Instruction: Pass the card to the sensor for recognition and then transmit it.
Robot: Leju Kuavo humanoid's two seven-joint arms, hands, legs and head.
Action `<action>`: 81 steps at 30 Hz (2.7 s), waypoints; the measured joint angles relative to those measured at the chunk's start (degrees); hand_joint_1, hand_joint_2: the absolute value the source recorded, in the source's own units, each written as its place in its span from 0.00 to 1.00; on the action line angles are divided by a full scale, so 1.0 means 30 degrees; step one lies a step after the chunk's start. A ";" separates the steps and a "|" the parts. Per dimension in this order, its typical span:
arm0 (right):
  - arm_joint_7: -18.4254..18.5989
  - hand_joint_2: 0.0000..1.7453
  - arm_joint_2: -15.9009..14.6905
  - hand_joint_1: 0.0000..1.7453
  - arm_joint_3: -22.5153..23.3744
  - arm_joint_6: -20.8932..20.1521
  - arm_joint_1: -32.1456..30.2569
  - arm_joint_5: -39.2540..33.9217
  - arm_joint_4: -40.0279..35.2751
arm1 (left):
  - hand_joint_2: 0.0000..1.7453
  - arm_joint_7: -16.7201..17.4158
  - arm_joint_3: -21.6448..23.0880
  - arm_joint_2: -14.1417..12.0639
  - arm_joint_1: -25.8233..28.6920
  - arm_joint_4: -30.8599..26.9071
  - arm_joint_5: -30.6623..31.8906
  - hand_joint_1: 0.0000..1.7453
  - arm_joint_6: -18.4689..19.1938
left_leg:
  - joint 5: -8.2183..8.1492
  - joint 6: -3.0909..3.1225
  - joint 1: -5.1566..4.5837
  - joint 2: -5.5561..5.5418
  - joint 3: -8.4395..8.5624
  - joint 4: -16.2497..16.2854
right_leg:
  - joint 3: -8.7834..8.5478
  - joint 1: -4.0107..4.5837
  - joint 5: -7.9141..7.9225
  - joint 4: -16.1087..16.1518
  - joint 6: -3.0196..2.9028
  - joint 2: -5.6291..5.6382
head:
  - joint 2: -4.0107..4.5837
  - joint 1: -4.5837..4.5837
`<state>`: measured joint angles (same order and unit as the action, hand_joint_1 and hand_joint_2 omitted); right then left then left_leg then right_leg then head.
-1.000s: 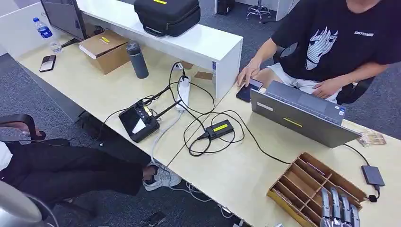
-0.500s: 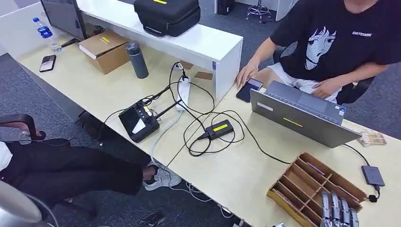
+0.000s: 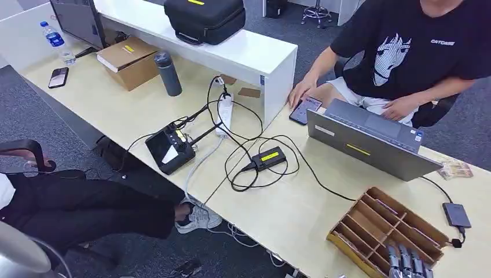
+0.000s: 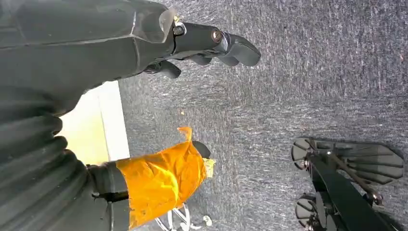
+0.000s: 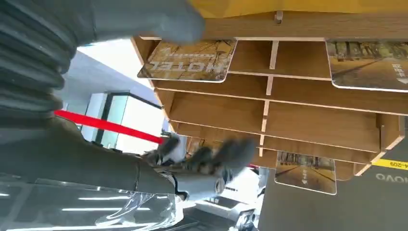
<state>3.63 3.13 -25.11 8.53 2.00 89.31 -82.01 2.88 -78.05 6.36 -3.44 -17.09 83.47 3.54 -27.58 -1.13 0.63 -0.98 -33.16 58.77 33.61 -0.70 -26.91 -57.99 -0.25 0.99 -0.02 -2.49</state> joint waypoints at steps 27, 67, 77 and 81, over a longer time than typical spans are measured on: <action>0.0291 1.00 -0.0007 1.00 0.0160 0.1246 0.0308 0.0000 -0.1153 | 1.00 0.0219 -0.0029 -0.0007 -0.0002 -0.0051 -0.0036 0.00 0.0095 | 0.0000 0.0000 0.0000 0.0001 0.0000 0.0000 | 0.0001 0.0000 0.0000 0.0000 0.0000 0.0001 | 0.0000 0.0000; -0.1674 1.00 0.4736 0.29 0.0816 -0.0424 1.1893 -0.3819 0.3811 | 1.00 -0.0051 0.1588 -0.1035 -0.0329 0.0211 0.2120 0.00 0.0619 | 0.0091 -0.0048 0.0003 -0.0002 -0.0024 0.0000 | 0.0038 0.0002 0.0058 -0.0035 -0.0046 0.0008 | 0.0000 0.0000; -0.4941 1.00 0.5158 0.00 0.2551 -0.3177 1.1637 -1.2891 0.5464 | 1.00 -0.0050 0.1668 -0.1122 -0.0353 0.0306 0.1923 0.00 0.0699 | 0.0094 -0.0049 0.0005 -0.0009 -0.0019 0.0000 | 0.0044 0.0003 0.0060 -0.0036 -0.0046 0.0004 | 0.0000 0.0000; -0.6581 1.00 0.4968 0.00 0.3541 -0.3418 0.9509 -1.5565 0.3756 | 1.00 0.0052 0.1661 -0.1107 -0.0297 0.0306 0.1340 0.00 0.0670 | 0.0087 -0.0044 0.0003 -0.0036 -0.0022 0.0007 | 0.0039 0.0002 0.0056 -0.0023 -0.0044 -0.0014 | 0.0000 0.0007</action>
<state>-16.11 18.03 -14.49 -1.73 30.53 42.61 -70.74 3.04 -73.07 3.04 -4.33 -16.17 87.49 5.55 -27.31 -1.26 0.64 -1.08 -33.23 58.79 33.73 -0.69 -26.74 -58.06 -0.38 0.95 -0.02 -2.47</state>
